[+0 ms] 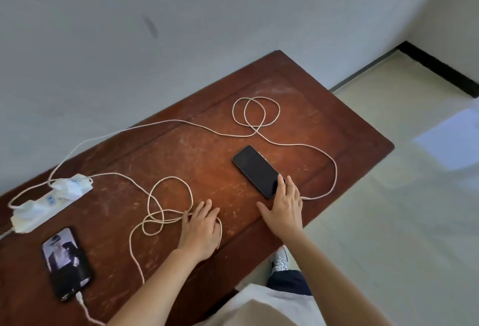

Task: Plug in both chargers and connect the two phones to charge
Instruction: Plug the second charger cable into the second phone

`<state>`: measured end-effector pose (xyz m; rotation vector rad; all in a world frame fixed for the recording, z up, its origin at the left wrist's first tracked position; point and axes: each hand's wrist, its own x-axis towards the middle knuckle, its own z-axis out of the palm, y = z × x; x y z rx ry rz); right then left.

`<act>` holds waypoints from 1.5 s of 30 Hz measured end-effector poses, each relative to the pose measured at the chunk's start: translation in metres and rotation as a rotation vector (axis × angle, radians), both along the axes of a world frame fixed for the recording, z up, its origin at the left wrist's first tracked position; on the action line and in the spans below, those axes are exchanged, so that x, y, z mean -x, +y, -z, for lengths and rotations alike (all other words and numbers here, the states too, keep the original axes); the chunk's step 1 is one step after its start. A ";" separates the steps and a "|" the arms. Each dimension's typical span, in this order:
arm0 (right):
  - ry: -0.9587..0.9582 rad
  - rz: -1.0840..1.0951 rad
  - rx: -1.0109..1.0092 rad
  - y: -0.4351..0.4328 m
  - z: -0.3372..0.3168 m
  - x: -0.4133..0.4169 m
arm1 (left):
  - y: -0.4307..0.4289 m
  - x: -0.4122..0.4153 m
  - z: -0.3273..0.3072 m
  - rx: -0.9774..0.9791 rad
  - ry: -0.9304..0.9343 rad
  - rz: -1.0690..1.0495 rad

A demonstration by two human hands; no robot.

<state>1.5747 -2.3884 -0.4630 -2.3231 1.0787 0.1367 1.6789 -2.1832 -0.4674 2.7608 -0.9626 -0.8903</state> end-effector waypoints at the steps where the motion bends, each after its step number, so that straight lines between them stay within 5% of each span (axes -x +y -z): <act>1: -0.004 -0.025 -0.008 -0.009 0.002 -0.003 | -0.002 0.001 -0.001 -0.020 0.001 -0.014; 9: -0.073 -0.248 0.002 -0.050 0.014 -0.022 | -0.032 0.002 -0.017 -0.078 0.037 -0.261; 15: -0.182 -0.051 -0.217 -0.063 -0.001 -0.028 | -0.081 -0.008 -0.049 0.011 0.039 -0.552; 19: -0.292 0.239 -0.740 -0.059 -0.017 -0.027 | -0.114 -0.018 -0.059 0.282 0.367 -0.921; 22: -0.358 0.239 -0.906 -0.056 -0.030 -0.023 | -0.125 -0.027 -0.065 0.508 0.656 -1.106; 27: -0.451 0.127 -1.027 -0.051 -0.052 -0.020 | -0.118 -0.049 -0.071 0.747 1.054 -1.000; 32: -0.481 0.088 -1.145 -0.047 -0.056 -0.015 | -0.108 -0.052 -0.075 0.926 1.191 -0.984; 37: -0.378 0.104 -0.998 -0.051 -0.045 0.000 | -0.109 -0.045 -0.072 0.933 1.032 -1.154; 42: -0.002 0.084 -0.066 -0.063 -0.003 0.029 | -0.095 -0.047 -0.069 1.029 1.013 -1.347; 45: 0.103 0.152 0.161 -0.067 0.016 0.043 | -0.085 -0.050 -0.070 1.086 1.057 -1.353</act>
